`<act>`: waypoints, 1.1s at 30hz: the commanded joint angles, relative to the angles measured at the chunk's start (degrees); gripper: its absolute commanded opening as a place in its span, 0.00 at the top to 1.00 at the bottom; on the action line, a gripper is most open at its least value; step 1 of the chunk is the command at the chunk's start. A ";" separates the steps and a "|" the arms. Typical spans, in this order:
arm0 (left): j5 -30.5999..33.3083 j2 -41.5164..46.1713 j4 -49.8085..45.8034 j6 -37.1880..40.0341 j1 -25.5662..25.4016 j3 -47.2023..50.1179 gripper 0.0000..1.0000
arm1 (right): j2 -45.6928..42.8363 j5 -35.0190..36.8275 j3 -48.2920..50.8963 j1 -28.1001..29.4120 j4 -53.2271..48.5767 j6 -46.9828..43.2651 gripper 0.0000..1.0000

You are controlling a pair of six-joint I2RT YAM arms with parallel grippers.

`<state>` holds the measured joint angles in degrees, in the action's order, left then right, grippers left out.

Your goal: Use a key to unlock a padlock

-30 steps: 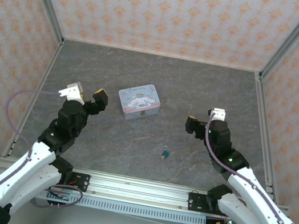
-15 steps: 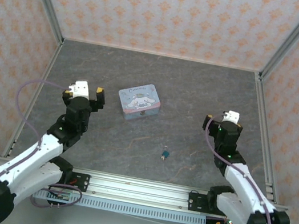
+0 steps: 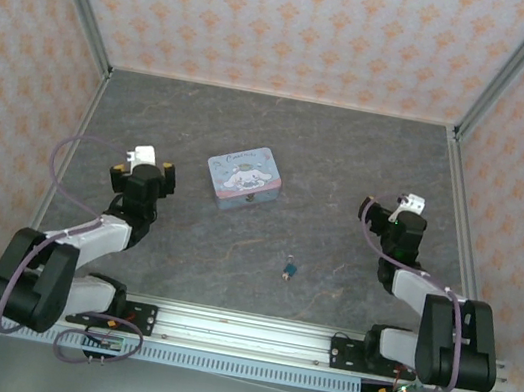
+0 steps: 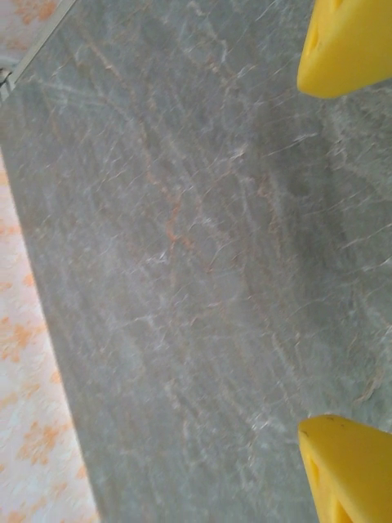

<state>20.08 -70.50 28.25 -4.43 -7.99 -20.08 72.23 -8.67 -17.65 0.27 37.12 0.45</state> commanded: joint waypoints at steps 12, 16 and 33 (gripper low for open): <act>-8.98 -6.75 24.10 2.84 4.91 5.24 0.00 | -2.60 -1.30 1.57 -0.27 3.30 0.91 0.01; -10.36 -14.66 27.94 3.59 5.10 2.53 0.01 | -4.10 -0.95 1.96 -0.27 1.14 0.39 0.01; -12.10 -15.13 14.86 4.16 5.23 -4.03 0.00 | 3.30 -2.74 -0.10 -0.27 8.16 -6.09 0.01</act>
<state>7.88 -86.00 43.88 -1.39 -3.57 -23.64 72.44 -10.33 -15.79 0.27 39.90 -2.44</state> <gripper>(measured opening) 0.998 0.992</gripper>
